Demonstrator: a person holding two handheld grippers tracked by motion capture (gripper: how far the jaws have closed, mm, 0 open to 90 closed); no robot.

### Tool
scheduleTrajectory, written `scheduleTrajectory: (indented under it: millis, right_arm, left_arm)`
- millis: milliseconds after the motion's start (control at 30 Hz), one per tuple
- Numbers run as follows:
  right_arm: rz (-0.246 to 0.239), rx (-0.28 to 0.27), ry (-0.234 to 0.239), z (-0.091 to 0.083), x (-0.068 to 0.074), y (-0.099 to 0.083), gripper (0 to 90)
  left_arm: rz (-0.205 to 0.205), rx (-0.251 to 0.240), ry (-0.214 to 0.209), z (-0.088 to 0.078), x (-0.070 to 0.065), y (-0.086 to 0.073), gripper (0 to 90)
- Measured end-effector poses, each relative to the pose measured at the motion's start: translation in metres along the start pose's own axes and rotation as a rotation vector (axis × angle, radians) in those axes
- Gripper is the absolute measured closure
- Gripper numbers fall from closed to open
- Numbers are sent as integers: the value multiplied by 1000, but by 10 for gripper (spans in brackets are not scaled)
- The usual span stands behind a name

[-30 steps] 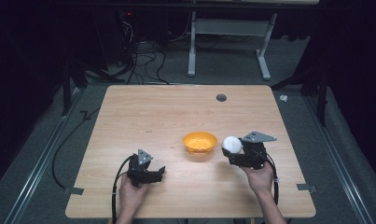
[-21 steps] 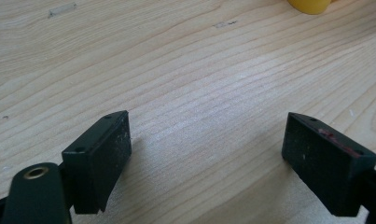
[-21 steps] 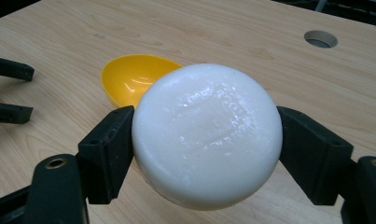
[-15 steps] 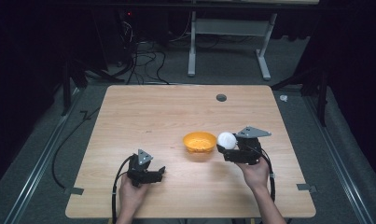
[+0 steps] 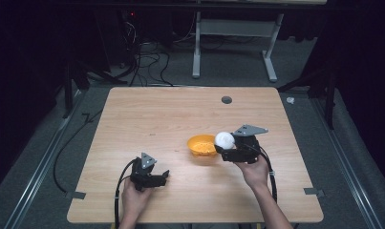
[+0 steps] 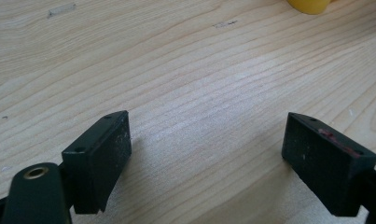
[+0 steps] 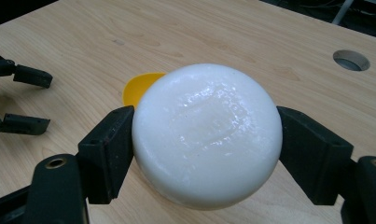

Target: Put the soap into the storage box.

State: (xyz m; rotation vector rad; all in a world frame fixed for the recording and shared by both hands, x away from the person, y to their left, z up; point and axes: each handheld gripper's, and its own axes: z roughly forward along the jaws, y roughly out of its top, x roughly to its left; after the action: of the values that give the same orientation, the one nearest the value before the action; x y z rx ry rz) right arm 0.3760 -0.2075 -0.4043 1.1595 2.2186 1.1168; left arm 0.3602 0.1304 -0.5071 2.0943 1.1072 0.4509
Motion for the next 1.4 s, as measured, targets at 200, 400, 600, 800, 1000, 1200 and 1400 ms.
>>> scheduleTrajectory:
  millis: [200,400,600,800,1000,1200,1400]
  right_arm:
    - [-5,-2,18,6,3,6,244]
    - [-1,11,34,14,4,10,244]
    - [-11,23,47,22,7,16,244]
    - [-17,41,54,32,11,19,244]
    - [-23,57,63,40,13,19,244]
    - [-11,77,65,50,13,19,244]
    - [-13,103,62,62,13,17,244]
  left_arm:
    - [0,0,0,0,0,0,163]
    - [-1,0,0,0,0,0,163]
    - [-1,-1,0,0,0,0,163]
    - [-1,0,0,0,0,0,163]
    - [-1,0,0,0,0,0,163]
    - [-1,0,0,0,0,0,163]
    - [-1,0,0,0,0,0,163]
